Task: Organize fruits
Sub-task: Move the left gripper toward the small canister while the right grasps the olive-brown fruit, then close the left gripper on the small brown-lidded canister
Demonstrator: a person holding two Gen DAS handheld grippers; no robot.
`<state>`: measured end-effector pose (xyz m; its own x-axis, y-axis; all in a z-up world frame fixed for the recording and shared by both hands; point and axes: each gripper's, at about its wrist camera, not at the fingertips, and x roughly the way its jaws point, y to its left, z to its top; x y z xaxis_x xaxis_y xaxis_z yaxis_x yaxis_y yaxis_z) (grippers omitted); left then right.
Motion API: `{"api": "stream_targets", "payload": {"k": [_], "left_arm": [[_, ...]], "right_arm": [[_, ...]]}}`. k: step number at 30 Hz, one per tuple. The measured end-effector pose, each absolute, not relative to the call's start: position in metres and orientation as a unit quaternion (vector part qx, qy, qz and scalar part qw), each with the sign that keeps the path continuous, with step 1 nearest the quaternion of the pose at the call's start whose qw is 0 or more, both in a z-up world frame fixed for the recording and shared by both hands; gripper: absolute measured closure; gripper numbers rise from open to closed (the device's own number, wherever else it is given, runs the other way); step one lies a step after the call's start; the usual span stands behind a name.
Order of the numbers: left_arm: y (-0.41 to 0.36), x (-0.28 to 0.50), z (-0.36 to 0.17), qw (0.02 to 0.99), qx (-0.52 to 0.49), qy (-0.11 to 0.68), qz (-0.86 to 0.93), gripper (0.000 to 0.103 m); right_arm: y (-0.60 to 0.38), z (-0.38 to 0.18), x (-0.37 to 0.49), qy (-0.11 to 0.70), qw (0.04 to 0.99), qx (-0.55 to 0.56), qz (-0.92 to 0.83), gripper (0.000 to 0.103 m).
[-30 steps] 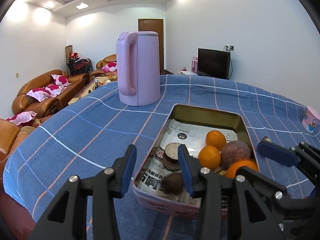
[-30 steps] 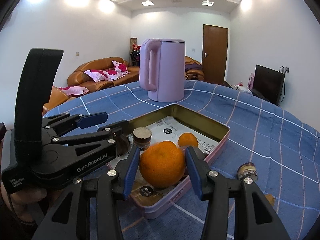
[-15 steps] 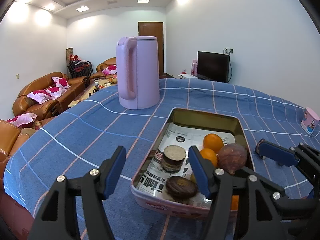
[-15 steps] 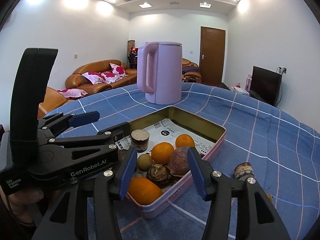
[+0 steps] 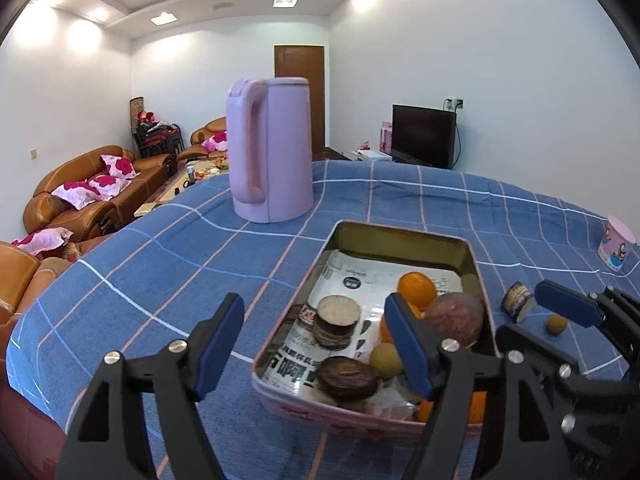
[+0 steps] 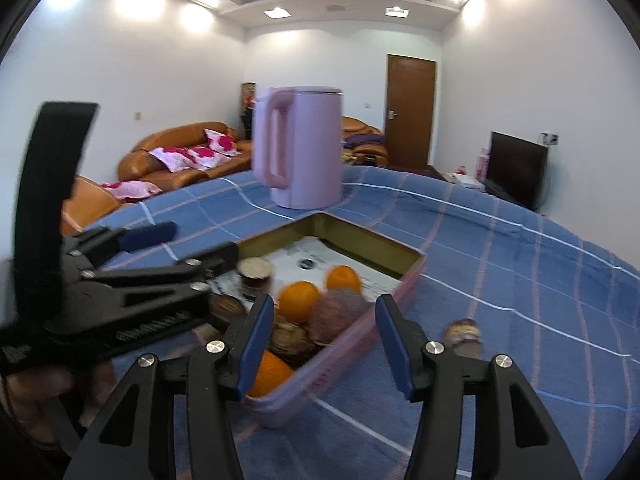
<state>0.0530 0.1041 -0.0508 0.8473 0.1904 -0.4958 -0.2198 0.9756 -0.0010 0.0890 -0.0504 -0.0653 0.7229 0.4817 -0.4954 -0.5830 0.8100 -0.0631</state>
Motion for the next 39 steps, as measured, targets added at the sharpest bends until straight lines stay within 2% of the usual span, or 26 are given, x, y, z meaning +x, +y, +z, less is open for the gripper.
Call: {"api": "stream_targets", "payload": {"k": [11,23,25,27,39], "left_arm": [[0.044,0.062,-0.040,0.966,0.008,0.253,0.052,0.027],[0.001,0.081,-0.031,0.965,0.034,0.260,0.018,0.027],[-0.002,0.083,-0.032,0.964,0.036,0.264,0.014,0.027],[-0.006,0.086,-0.035,0.962,0.038,0.269,0.012,0.027],[-0.061,0.112,-0.050,0.947,0.067,0.311,-0.032,0.027]], "right_arm": [[-0.167,-0.068,0.126,0.288,0.943,-0.049,0.159,0.048],[-0.155,-0.089,0.155,0.376,0.902,-0.063,0.202,0.049],[-0.154,-0.094,0.160,0.391,0.895,-0.060,0.207,0.057],[-0.154,-0.096,0.162,0.399,0.891,-0.061,0.207,0.072],[-0.201,-0.081,0.164,0.352,0.925,-0.049,0.133,0.072]]}}
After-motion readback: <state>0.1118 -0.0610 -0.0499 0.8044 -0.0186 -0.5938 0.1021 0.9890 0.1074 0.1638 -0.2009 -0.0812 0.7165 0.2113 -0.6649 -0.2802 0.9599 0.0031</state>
